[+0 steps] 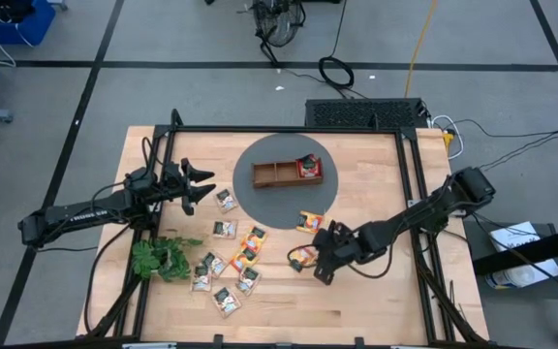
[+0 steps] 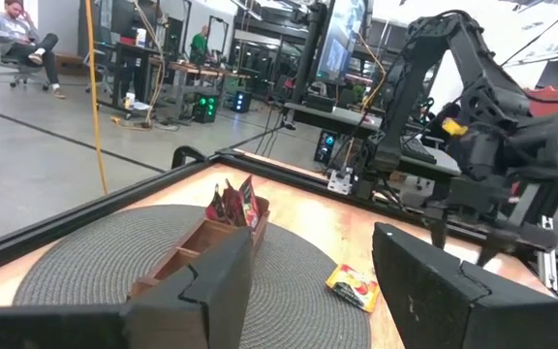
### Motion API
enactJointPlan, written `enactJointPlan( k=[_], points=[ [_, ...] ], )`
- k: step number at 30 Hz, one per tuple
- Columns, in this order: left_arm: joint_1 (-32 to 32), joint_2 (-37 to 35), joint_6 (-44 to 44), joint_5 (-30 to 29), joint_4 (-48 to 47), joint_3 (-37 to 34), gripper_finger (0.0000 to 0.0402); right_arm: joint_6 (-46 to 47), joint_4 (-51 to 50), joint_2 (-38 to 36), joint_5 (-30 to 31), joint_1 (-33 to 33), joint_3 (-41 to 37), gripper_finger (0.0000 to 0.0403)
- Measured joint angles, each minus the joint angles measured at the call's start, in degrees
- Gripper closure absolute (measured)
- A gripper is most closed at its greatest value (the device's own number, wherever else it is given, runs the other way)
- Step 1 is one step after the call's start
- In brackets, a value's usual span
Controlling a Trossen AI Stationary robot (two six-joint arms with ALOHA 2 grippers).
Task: Pick & Place Tea
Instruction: Put the red tea bag into the right section of the wooden organizer
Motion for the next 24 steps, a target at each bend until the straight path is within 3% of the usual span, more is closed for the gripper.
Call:
enactJointPlan(
  k=[4, 7, 12, 18, 24],
  points=[
    [0.00, 0.00, 0.00, 0.00, 0.01, -0.01, 0.0188, -3.30, 0.74, -0.29, -5.33, -2.95, 0.31, 0.0129],
    [0.00, -0.02, 0.00, 0.00, 0.00, -0.01, 0.0188, -1.43, -7.54, -0.11, -11.71, -6.17, 1.51, 0.0117],
    [-0.02, -0.02, 0.00, 0.00, 0.01, 0.00, 0.0188, -4.73, -19.73, 0.04, -12.03, -8.25, 6.77, 0.0140],
    [-0.01, -0.02, 0.00, 0.00, 0.00, 0.00, 0.0188, -7.57, -25.81, 0.61, -7.56, -8.37, 11.15, 0.0183],
    [-0.02, -0.01, 0.00, 0.00, 0.02, 0.00, 0.0188, -11.19, -29.21, 5.90, -6.43, -8.40, 11.24, 0.0217]
  ],
)
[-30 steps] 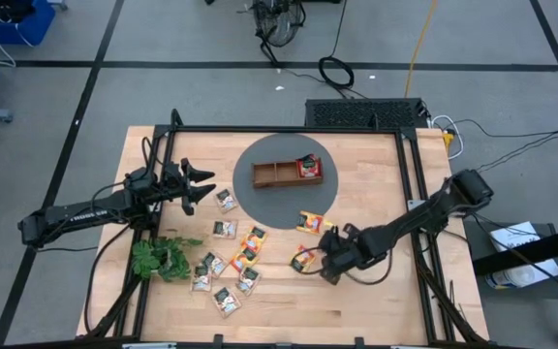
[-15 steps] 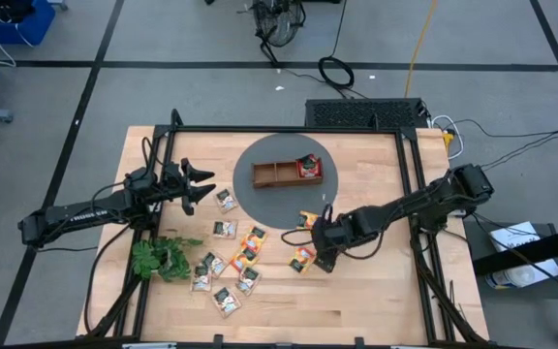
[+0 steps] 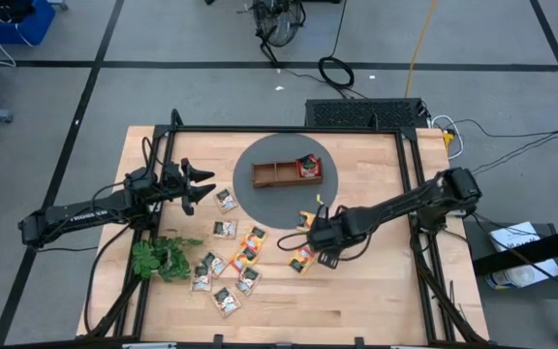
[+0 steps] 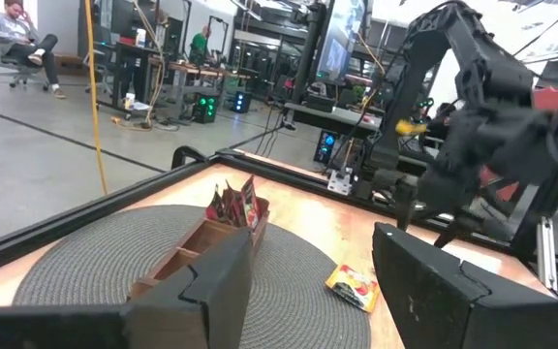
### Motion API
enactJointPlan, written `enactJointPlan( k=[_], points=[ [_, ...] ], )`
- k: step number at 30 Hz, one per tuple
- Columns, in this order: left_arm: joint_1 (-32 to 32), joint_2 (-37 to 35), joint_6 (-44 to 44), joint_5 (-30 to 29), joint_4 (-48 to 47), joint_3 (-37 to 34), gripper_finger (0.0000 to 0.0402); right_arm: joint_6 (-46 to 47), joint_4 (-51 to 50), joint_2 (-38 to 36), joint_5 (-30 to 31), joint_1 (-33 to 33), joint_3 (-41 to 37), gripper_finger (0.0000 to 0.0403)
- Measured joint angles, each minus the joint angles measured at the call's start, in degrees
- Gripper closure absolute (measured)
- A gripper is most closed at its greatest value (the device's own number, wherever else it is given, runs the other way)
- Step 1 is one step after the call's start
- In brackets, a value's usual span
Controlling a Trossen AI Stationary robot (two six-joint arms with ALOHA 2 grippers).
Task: Pick & Place Tea
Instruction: Put the red tea bag into the right section of the wooden organizer
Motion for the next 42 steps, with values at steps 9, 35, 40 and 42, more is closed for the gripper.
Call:
enactJointPlan(
  k=[9, 35, 40, 42],
  points=[
    [0.00, 0.01, 0.00, 0.00, -0.02, 0.00, 0.0188, 1.03, -2.91, 6.91, -2.96, -0.02, -0.02, 0.0223],
    [0.00, 0.01, 0.00, 0.00, 0.00, 0.00, 0.0188, 7.07, 0.57, 6.86, -10.29, -3.33, -0.02, 0.0164],
    [0.00, 0.00, -0.01, 0.00, -0.02, -0.01, 0.0188, 8.96, 5.07, 6.65, -9.67, -2.60, -3.22, 0.0152],
    [0.02, 0.01, 0.00, -0.01, 0.00, -0.01, 0.0188, 10.42, 5.04, 6.38, -9.50, -2.60, -5.54, 0.0152]
  ],
)
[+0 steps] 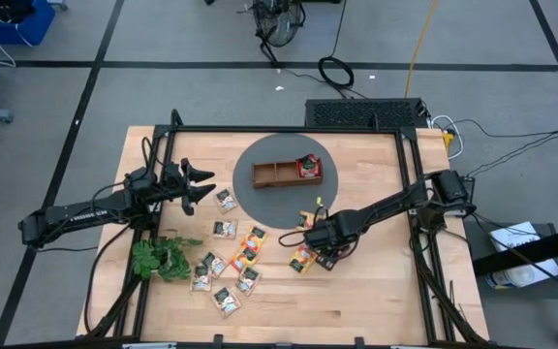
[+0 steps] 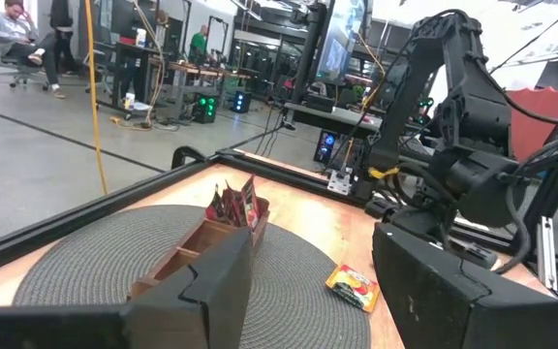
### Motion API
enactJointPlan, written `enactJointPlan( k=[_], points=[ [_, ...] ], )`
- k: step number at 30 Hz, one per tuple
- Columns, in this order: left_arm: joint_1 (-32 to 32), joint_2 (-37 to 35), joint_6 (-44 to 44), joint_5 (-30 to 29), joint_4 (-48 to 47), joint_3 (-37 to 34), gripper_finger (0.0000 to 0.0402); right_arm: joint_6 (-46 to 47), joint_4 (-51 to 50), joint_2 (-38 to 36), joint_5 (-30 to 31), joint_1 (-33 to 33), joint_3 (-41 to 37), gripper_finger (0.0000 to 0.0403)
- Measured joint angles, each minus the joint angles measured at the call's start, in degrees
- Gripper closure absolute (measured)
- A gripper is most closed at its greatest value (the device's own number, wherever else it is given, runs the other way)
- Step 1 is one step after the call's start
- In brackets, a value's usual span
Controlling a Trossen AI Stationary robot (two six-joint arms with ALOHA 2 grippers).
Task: Pick & Place Tea
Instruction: Put the red tea bag into the right section of the wooden organizer
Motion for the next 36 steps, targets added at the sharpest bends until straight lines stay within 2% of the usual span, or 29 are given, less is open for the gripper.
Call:
enactJointPlan(
  k=[7, 10, 14, 21, 25, 29, 31, 34, 36],
  points=[
    [0.00, 0.00, 0.00, -0.01, 0.00, 0.01, 0.0188, 6.11, 2.55, 0.09, -0.51, 0.00, -6.60, 0.0152],
    [-0.02, 0.00, 0.00, -0.01, 0.00, -0.01, 0.0188, 8.33, 3.06, 0.03, -0.46, 0.00, -7.61, 0.0165],
    [-0.01, 0.00, 0.00, 0.00, -0.01, 0.01, 0.0188, 8.33, 3.01, 0.00, -0.67, 0.24, -8.12, 0.0221],
    [-0.01, 0.00, 0.00, -0.01, -0.02, 0.00, 0.0188, 4.49, 3.07, 0.02, -1.98, 0.36, -8.23, 0.0382],
    [-0.02, 0.00, 0.00, -0.01, 0.00, 0.01, 0.0188, 1.63, 2.19, -0.29, -1.80, 0.38, -7.46, 0.0395],
    [-0.02, 0.00, 0.00, 0.01, -0.02, 0.00, 0.0188, 0.37, 1.64, -4.50, 4.45, 0.63, -4.44, 0.0400],
    [0.00, 0.00, 0.00, 0.01, 0.02, 0.01, 0.0188, -1.14, -0.36, -7.00, 11.10, 0.49, -3.41, 0.0401],
    [0.00, -0.01, 0.00, -0.01, -0.02, 0.01, 0.0188, -4.46, 4.01, -11.52, 23.30, -0.49, -0.99, 0.0402],
    [-0.01, -0.02, 0.00, 0.01, -0.02, 0.00, 0.0188, -8.18, 7.41, -13.75, 28.99, -1.35, -0.97, 0.0402]
  ],
)
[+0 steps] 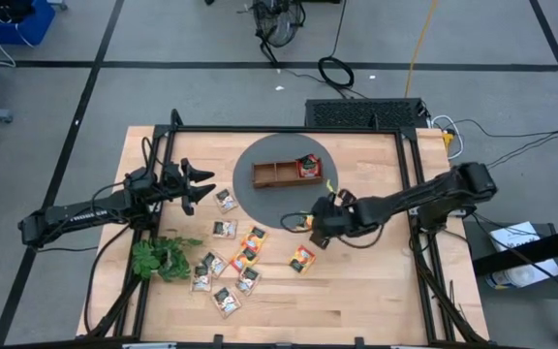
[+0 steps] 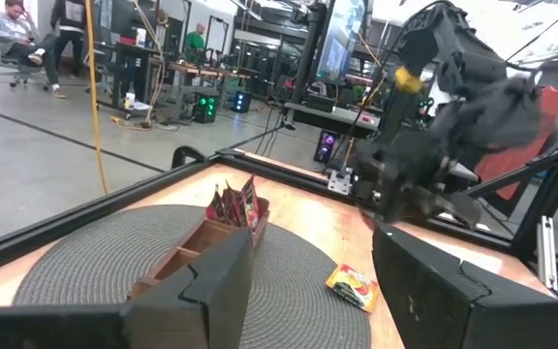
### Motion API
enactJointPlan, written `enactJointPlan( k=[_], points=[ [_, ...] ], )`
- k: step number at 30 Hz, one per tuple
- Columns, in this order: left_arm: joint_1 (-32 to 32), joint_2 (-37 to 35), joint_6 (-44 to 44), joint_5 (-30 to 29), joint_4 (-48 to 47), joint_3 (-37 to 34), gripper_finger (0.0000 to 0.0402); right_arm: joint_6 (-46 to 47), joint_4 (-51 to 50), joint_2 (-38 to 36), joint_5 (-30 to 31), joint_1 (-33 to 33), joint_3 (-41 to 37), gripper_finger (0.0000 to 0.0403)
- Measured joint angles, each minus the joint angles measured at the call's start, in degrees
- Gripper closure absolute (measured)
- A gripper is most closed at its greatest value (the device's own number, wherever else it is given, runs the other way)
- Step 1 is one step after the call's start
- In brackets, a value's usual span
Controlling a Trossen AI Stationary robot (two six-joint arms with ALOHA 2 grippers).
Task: Pick & Place Tea
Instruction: Put the red tea bag into the right section of the wooden organizer
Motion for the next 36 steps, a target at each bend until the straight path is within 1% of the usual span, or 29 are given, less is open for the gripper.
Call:
enactJointPlan(
  k=[5, 7, 11, 13, 19, 23, 25, 33, 36],
  points=[
    [0.01, 0.01, 0.00, -0.01, 0.00, 0.01, 0.0188, -11.25, 11.55, -1.26, 8.80, -3.89, -0.34, 0.0402],
    [0.01, 0.00, 0.00, 0.00, 0.02, 0.01, 0.0188, -14.37, 17.19, -1.38, 10.07, -5.99, -1.05, 0.0402],
    [0.01, 0.00, 0.00, 0.00, 0.02, -0.01, 0.0188, -20.24, 29.29, -0.91, 9.17, -10.85, -4.78, 0.0403],
    [0.01, 0.00, 0.00, -0.02, 0.02, 0.01, 0.0188, -21.89, 33.76, -1.04, 9.38, -13.23, -6.29, 0.0403],
    [-0.01, 0.01, 0.00, 0.00, 0.01, 0.01, 0.0188, -23.56, 45.13, -1.00, 8.67, -19.32, -13.26, 0.0403],
    [-0.01, 0.00, 0.00, 0.00, 0.02, 0.00, 0.0188, -23.55, 52.74, -0.83, 2.95, -22.28, -16.96, 0.0403],
    [0.00, 0.00, 0.00, 0.00, 0.02, 0.01, 0.0188, -23.56, 55.07, -0.67, 1.77, -23.09, -17.84, 0.0403],
    [0.01, 0.00, 0.00, 0.00, 0.01, 0.01, 0.0188, -24.12, 56.82, 1.48, 1.61, -24.31, -17.88, 0.0402],
    [0.00, 0.02, 0.00, 0.00, 0.00, 0.01, 0.0188, -24.21, 57.30, 2.58, 1.65, -24.31, -17.95, 0.0394]
  ],
)
